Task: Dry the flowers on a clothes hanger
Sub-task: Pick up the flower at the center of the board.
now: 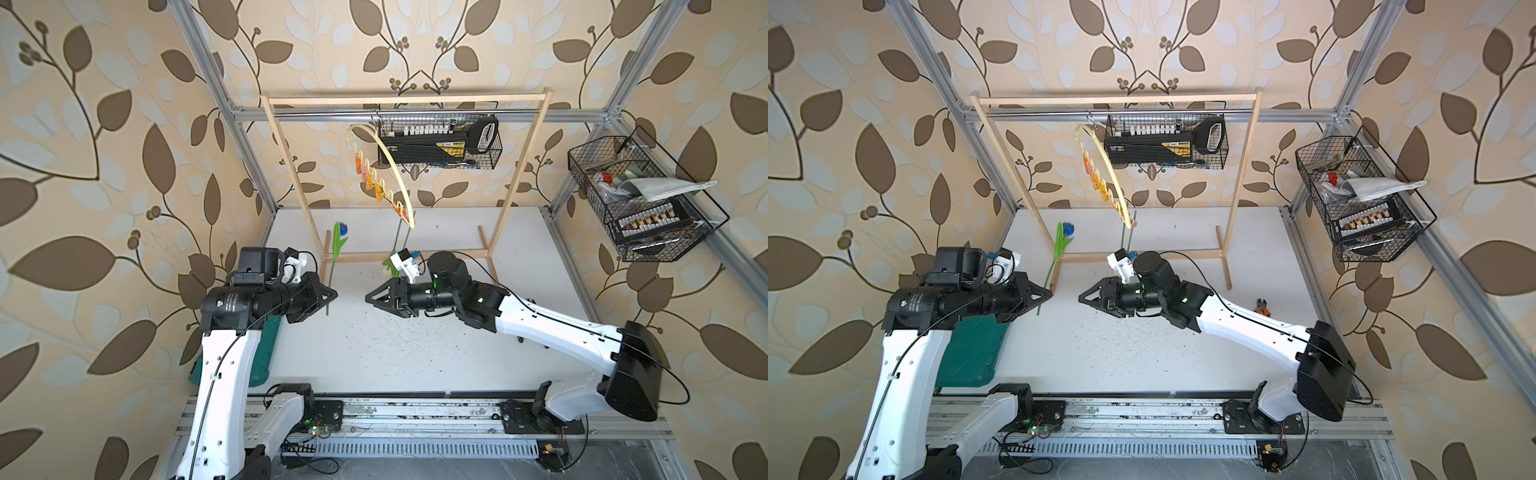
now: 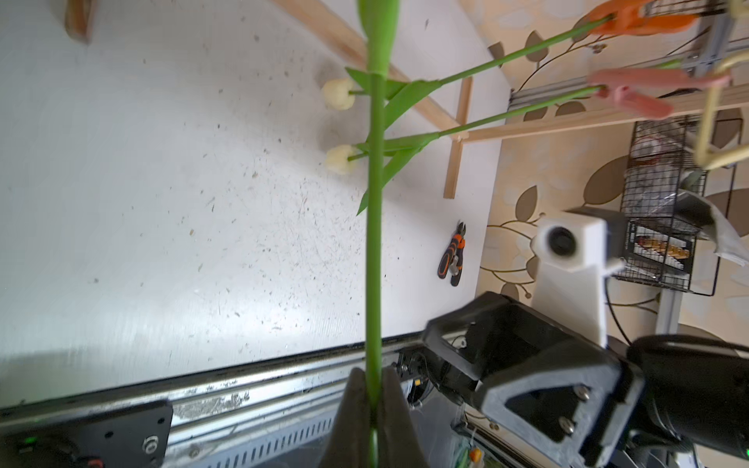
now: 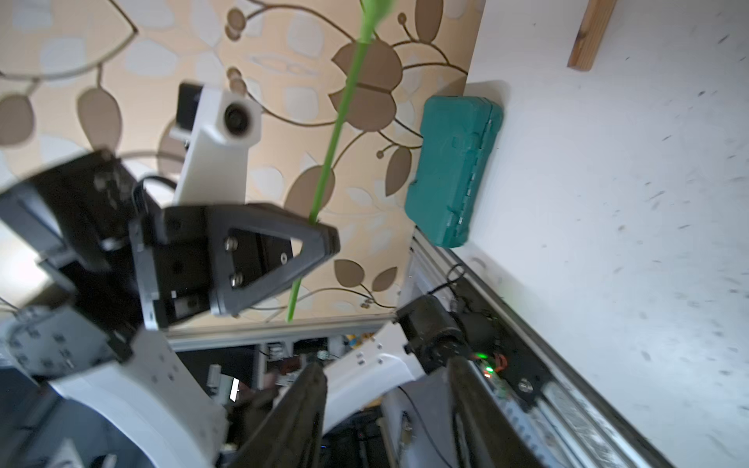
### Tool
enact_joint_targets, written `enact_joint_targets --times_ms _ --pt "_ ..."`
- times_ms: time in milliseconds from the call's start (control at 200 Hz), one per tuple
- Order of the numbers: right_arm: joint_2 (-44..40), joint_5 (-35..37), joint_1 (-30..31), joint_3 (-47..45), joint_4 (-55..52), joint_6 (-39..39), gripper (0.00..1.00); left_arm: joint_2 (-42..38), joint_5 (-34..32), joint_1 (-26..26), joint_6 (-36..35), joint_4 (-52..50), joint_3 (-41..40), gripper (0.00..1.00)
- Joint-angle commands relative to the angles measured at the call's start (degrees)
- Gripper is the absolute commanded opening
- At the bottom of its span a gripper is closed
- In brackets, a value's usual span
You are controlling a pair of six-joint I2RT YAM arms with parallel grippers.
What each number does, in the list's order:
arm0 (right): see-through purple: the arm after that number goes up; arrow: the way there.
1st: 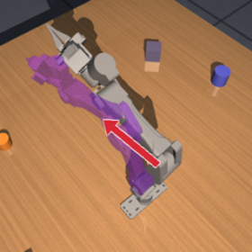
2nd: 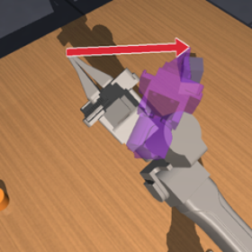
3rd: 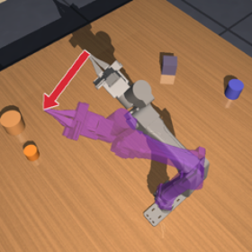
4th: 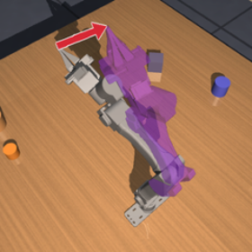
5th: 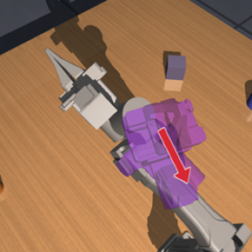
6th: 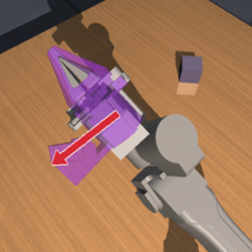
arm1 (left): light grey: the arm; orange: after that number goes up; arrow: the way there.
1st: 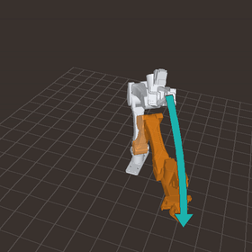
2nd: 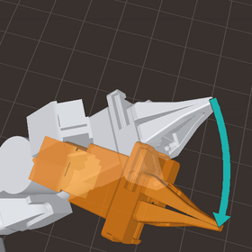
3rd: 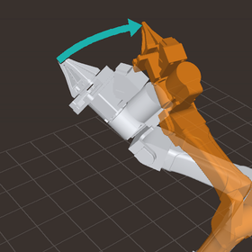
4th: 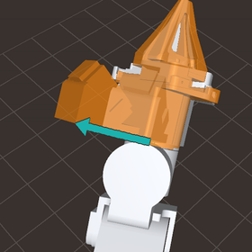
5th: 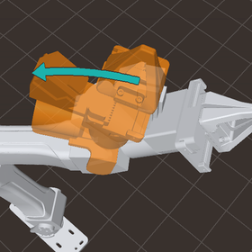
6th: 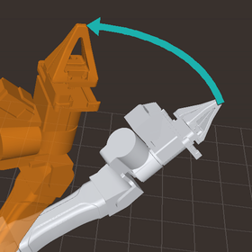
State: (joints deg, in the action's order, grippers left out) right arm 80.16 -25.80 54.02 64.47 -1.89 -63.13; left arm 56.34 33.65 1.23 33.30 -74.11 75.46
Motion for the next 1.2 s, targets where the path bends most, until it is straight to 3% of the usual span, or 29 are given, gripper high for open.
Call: enact_joint_targets --times_ms 0,55,145,260,345,555,760,860,1195 --pt "-7.56 11.64 3.08 -0.59 -16.08 25.01 0.48 0.81 4.58 0.26 2.90 -4.02 -0.47 0.00" --pt "-11.15 21.63 6.77 -0.75 -19.90 34.10 0.46 -0.83 4.26 0.26 5.63 -2.78 -0.19 0.00" --pt "-15.77 31.14 12.09 -3.00 -17.85 45.46 0.45 -1.93 2.91 0.39 9.48 -4.24 1.75 0.00" --pt "-18.58 37.01 17.07 -6.48 -10.25 57.69 0.45 -2.16 5.86 0.61 16.15 -6.82 2.23 0.00" --pt "-18.48 36.16 17.99 -9.00 -3.20 62.86 0.45 -4.74 10.51 0.62 21.07 -6.76 0.88 0.00" --pt "-13.58 32.15 19.30 -11.33 11.43 66.70 0.42 -7.91 18.82 0.61 30.08 -8.02 3.37 0.00" --pt "-6.83 34.24 21.17 -9.31 19.48 70.71 0.35 -6.59 23.83 0.61 29.72 -11.18 -0.55 0.00" --pt "-3.59 35.62 20.93 -8.68 23.83 71.86 0.36 -5.58 24.73 0.61 29.81 -11.54 -0.28 0.00" --pt "3.51 28.05 15.49 -3.27 24.60 68.06 0.38 -3.25 26.42 0.61 29.10 -10.89 1.80 0.00"
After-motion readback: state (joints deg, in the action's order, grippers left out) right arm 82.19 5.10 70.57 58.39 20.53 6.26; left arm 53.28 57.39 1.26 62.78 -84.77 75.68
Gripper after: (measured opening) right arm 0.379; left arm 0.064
